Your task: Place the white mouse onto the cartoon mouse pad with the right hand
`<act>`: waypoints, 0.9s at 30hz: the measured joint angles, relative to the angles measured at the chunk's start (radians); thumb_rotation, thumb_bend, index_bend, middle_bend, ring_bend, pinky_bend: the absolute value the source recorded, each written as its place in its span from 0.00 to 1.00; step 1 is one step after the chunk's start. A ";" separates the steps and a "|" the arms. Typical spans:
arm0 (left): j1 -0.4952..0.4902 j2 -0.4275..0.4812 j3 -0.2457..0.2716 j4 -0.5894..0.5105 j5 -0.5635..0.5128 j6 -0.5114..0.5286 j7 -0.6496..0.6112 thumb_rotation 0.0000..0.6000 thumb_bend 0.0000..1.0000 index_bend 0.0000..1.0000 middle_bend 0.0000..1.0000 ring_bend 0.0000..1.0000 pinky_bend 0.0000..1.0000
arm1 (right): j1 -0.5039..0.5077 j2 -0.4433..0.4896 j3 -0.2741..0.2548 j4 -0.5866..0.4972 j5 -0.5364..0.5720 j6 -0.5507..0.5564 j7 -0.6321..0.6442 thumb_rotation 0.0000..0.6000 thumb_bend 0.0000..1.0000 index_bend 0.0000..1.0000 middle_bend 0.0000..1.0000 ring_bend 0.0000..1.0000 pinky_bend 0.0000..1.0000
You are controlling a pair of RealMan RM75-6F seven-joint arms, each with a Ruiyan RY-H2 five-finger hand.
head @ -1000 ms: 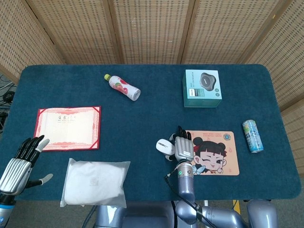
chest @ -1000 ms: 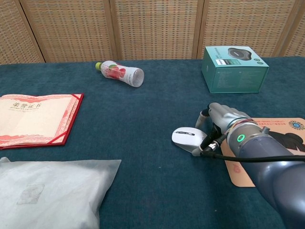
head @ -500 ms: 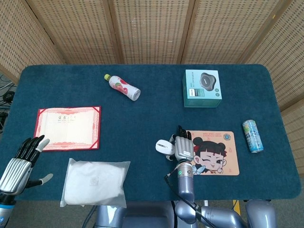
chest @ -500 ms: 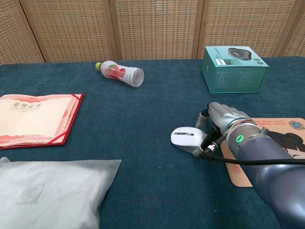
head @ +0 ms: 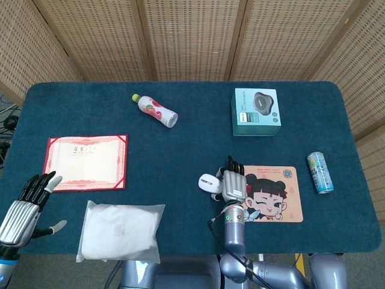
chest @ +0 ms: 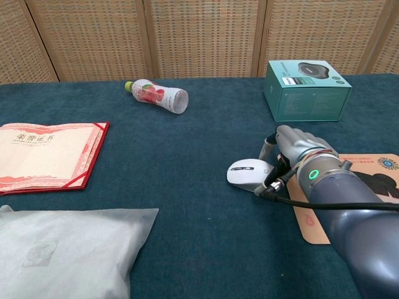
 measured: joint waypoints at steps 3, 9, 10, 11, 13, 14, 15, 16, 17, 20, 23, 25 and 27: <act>-0.001 0.000 0.000 0.000 -0.001 -0.003 -0.001 1.00 0.15 0.00 0.00 0.00 0.00 | 0.003 0.003 0.011 -0.003 0.002 0.018 -0.019 1.00 0.05 0.49 0.00 0.00 0.00; -0.001 0.002 0.000 -0.002 -0.002 -0.002 -0.003 1.00 0.15 0.00 0.00 0.00 0.00 | -0.004 0.010 0.046 -0.015 0.018 0.058 -0.029 1.00 0.05 0.50 0.00 0.00 0.00; -0.001 0.002 0.000 -0.002 -0.002 -0.003 -0.003 1.00 0.15 0.00 0.00 0.00 0.00 | -0.007 0.014 0.048 -0.017 0.020 0.061 -0.028 1.00 0.05 0.50 0.00 0.00 0.00; -0.001 0.002 0.001 -0.002 -0.001 -0.003 -0.002 1.00 0.15 0.00 0.00 0.00 0.00 | -0.009 0.016 0.048 -0.018 0.020 0.063 -0.028 1.00 0.05 0.50 0.00 0.00 0.00; -0.001 0.001 0.002 -0.002 0.002 -0.003 -0.001 1.00 0.15 0.00 0.00 0.00 0.00 | -0.016 0.024 0.054 -0.020 0.020 0.073 -0.024 1.00 0.05 0.50 0.00 0.00 0.00; -0.001 0.001 0.002 -0.002 0.003 -0.002 0.000 1.00 0.15 0.00 0.00 0.00 0.00 | -0.020 0.030 0.058 -0.024 0.021 0.075 -0.020 1.00 0.05 0.51 0.00 0.00 0.00; -0.001 0.001 0.002 -0.002 0.002 -0.002 0.000 1.00 0.15 0.00 0.00 0.00 0.00 | -0.024 0.037 0.062 -0.027 0.021 0.078 -0.018 1.00 0.05 0.51 0.00 0.00 0.00; -0.001 0.001 0.002 -0.002 0.002 -0.003 0.000 1.00 0.15 0.00 0.00 0.00 0.00 | -0.029 0.045 0.063 -0.032 0.021 0.081 -0.017 1.00 0.05 0.51 0.00 0.00 0.00; -0.002 0.001 0.002 -0.002 0.002 -0.003 0.001 1.00 0.15 0.00 0.00 0.00 0.00 | -0.032 0.051 0.063 -0.036 0.021 0.083 -0.017 1.00 0.05 0.52 0.00 0.00 0.00; -0.002 -0.001 0.002 -0.002 0.003 -0.005 0.005 1.00 0.15 0.00 0.00 0.00 0.00 | -0.039 0.064 0.063 -0.046 0.016 0.089 -0.014 1.00 0.05 0.53 0.00 0.00 0.00; -0.001 -0.002 0.003 -0.002 0.006 -0.002 0.009 1.00 0.15 0.00 0.00 0.00 0.00 | -0.042 0.071 0.061 -0.050 0.007 0.100 -0.012 1.00 0.05 0.53 0.00 0.00 0.00; -0.001 -0.003 0.002 -0.002 0.005 -0.001 0.010 1.00 0.15 0.00 0.00 0.00 0.00 | -0.046 0.075 0.067 -0.058 0.005 0.109 -0.006 1.00 0.05 0.53 0.00 0.00 0.00; -0.001 -0.004 0.002 -0.002 0.004 -0.003 0.009 1.00 0.15 0.00 0.00 0.00 0.00 | -0.052 0.080 0.072 -0.066 0.006 0.117 -0.001 1.00 0.05 0.53 0.00 0.00 0.00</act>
